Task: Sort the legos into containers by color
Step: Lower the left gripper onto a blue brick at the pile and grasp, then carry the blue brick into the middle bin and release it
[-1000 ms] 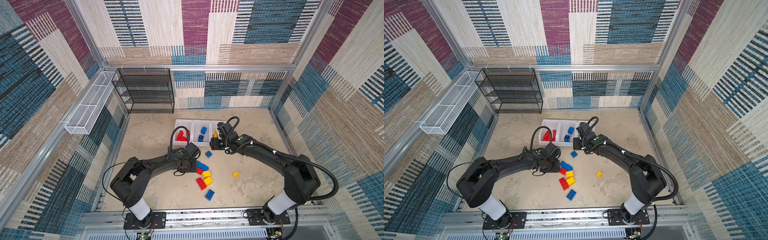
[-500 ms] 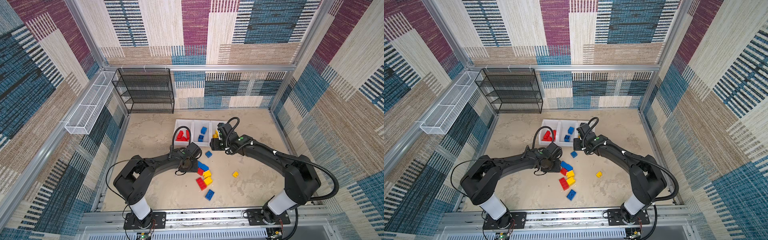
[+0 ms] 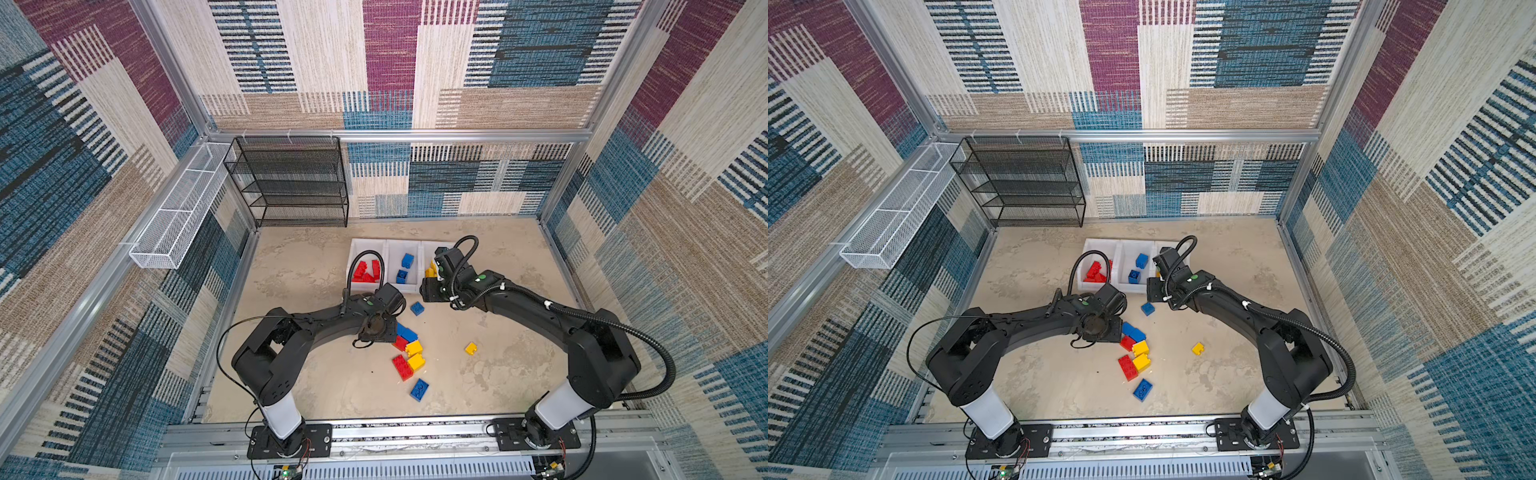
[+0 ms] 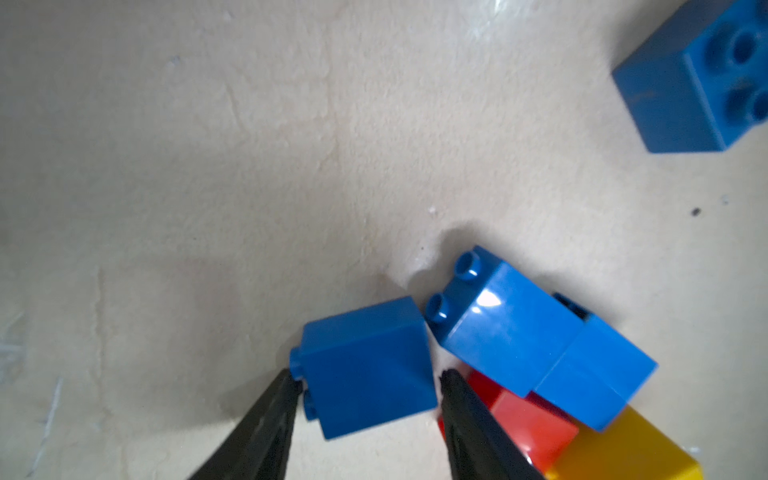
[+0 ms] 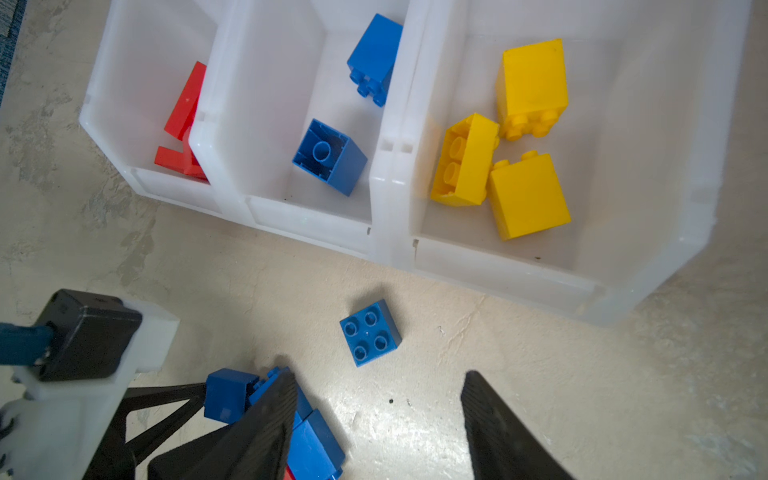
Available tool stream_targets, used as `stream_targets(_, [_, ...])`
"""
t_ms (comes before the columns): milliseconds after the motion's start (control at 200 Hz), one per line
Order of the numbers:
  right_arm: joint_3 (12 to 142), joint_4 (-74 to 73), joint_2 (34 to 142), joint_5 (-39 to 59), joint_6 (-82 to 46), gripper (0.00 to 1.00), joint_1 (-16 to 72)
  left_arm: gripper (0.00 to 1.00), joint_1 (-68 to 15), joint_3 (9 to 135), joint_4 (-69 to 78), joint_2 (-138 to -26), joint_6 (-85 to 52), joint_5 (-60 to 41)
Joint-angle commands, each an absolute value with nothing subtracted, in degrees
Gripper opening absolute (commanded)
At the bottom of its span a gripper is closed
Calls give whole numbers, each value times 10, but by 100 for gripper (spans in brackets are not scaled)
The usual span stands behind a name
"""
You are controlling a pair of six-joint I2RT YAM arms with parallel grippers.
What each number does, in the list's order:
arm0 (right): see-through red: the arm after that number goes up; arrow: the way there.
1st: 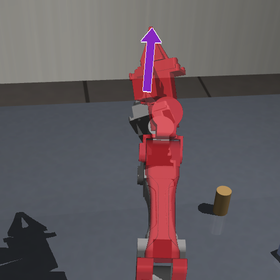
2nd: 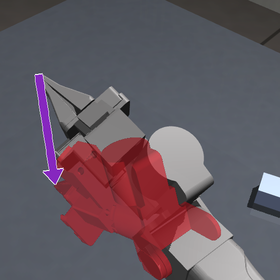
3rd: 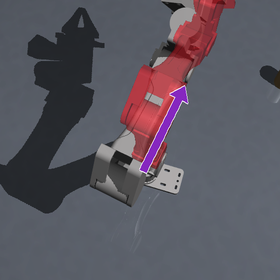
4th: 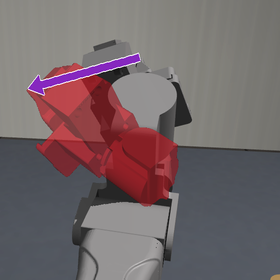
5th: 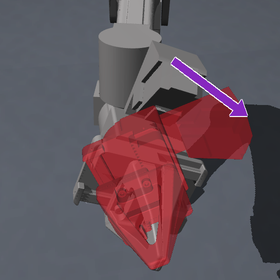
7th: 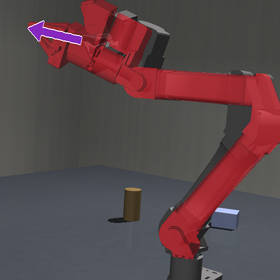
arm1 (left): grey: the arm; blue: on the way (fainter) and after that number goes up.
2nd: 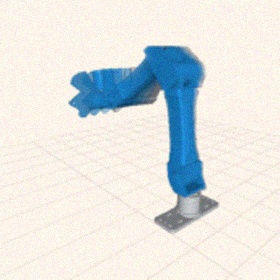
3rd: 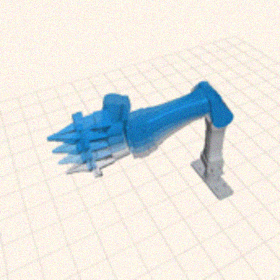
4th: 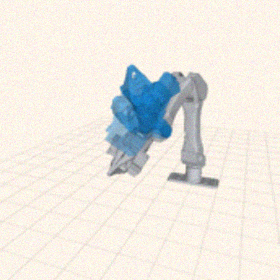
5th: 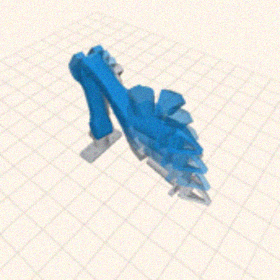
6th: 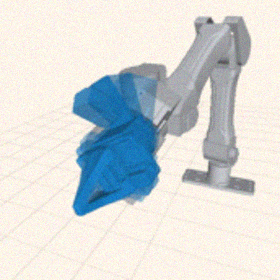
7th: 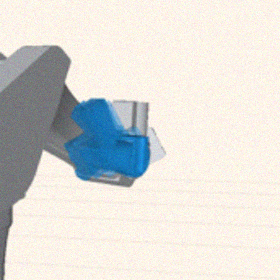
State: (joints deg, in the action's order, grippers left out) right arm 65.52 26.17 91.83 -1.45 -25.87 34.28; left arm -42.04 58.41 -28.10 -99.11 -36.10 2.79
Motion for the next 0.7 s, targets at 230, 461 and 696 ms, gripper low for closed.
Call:
stream_targets(230, [652, 246, 919, -5, -265, 65, 344, 48, -420, 606, -298, -1017, -340, 49])
stream_targets(461, [657, 250, 912, -7, -264, 65, 344, 44, -419, 639, -324, -996, -326, 50])
stream_targets(696, [655, 261, 881, -26, -260, 64, 343, 44, -400, 802, -347, -1024, -240, 60])
